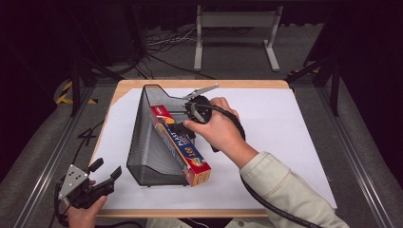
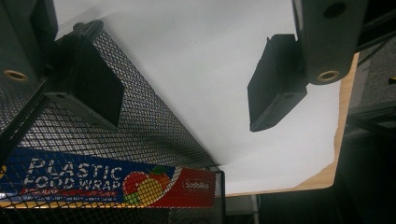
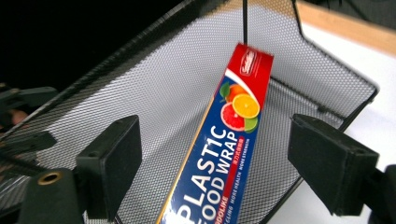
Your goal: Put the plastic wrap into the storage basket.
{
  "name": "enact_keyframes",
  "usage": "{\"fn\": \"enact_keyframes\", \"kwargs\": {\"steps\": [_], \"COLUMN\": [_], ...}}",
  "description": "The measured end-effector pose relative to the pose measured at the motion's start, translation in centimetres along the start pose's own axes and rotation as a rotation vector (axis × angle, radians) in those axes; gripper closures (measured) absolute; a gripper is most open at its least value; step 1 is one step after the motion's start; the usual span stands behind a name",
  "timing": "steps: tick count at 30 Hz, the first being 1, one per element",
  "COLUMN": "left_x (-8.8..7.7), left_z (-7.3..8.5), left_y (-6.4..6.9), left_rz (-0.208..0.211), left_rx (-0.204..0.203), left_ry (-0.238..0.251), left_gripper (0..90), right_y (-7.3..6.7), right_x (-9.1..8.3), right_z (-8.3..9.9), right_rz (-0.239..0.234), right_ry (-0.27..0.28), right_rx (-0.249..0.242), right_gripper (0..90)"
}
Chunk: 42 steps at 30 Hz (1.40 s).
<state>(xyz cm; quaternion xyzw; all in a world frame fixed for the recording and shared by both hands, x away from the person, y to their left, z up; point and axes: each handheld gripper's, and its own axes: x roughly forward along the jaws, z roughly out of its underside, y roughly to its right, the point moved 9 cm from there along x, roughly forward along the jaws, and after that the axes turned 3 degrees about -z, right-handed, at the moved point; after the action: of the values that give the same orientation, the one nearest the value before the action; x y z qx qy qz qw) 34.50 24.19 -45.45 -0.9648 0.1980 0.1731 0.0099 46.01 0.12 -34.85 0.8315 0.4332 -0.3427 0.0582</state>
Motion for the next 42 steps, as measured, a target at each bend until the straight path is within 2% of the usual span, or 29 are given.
{"fn": "enact_keyframes", "kwargs": {"steps": [3, 10, 11, 15, 16, 17, 18, 21, 24, 32, 35, 39, 40, 41, 42], "left_x": [0.0, 0.0, 0.0, 0.0, 0.0, 0.0, 0.0, 0.0, 0.0, 0.0, 0.0, 0.0, 0.0, 0.0, 0.0], "left_z": [0.0, 0.0, 0.0, -0.1, -0.1, -0.1, 0.0, 0.0, 0.0, 0.0, 0.0, 0.0, 0.0, 0.0, 0.0], "left_y": [0.0, 0.0, 0.0, 0.0, 0.0, 0.0, 0.0, 0.0, 0.0, 0.1, 0.1, 0.1, 0.1, 0.1, 0.1], "left_rz": [0.000, 0.000, 0.000, 0.000, -0.002, -0.002, 0.000, -0.004, -0.004, -0.005, -0.006, -0.006, -0.006, -0.006, -0.007], "left_rx": [0.003, 0.003, 0.003, 0.004, 0.004, 0.004, 0.006, 0.007, 0.011, 0.010, 0.010, 0.010, 0.009, 0.008, 0.006], "left_ry": [-0.001, -0.001, -0.001, -0.001, 0.001, 0.001, -0.002, -0.006, -0.006, -0.006, -0.008, -0.008, -0.009, -0.008, -0.008], "left_gripper": [27.8, 27.8, 27.8, 27.8, 27.8, 27.8, 27.8, 27.8, 27.8, 27.7, 27.7, 27.8, 27.8, 27.7, 27.7], "right_y": [0.1, 0.7, 1.1, 1.6, 2.1, 2.1, 2.5, 3.0, 3.7, 5.6, 6.7, 8.0, 8.0, 8.8, 8.8], "right_x": [-1.0, -3.8, -4.7, -5.7, -6.5, -6.5, -7.4, -8.2, -9.4, -13.0, -14.5, -16.2, -16.2, -16.8, -16.8], "right_z": [-0.1, 0.6, 0.9, 1.4, 1.7, 1.7, 2.1, 2.5, 3.1, 5.4, 6.3, 8.2, 8.2, 9.6, 9.6], "right_rz": [0.000, -0.002, -0.006, -0.001, 0.005, 0.005, -0.002, -0.003, 0.004, 0.003, 0.028, 0.051, 0.051, 0.066, 0.066], "right_ry": [0.030, 0.056, 0.067, 0.066, 0.074, 0.074, 0.085, 0.095, 0.108, 0.125, 0.146, 0.184, 0.184, 0.197, 0.197], "right_rx": [-0.018, -0.046, -0.059, -0.074, -0.086, -0.086, -0.082, -0.079, -0.094, -0.107, -0.104, -0.135, -0.135, -0.138, -0.138], "right_gripper": [18.1, 17.9, 17.9, 17.7, 17.7, 17.7, 17.7, 17.6, 17.6, 17.6, 17.6, 17.6, 17.6, 17.6, 17.6]}}
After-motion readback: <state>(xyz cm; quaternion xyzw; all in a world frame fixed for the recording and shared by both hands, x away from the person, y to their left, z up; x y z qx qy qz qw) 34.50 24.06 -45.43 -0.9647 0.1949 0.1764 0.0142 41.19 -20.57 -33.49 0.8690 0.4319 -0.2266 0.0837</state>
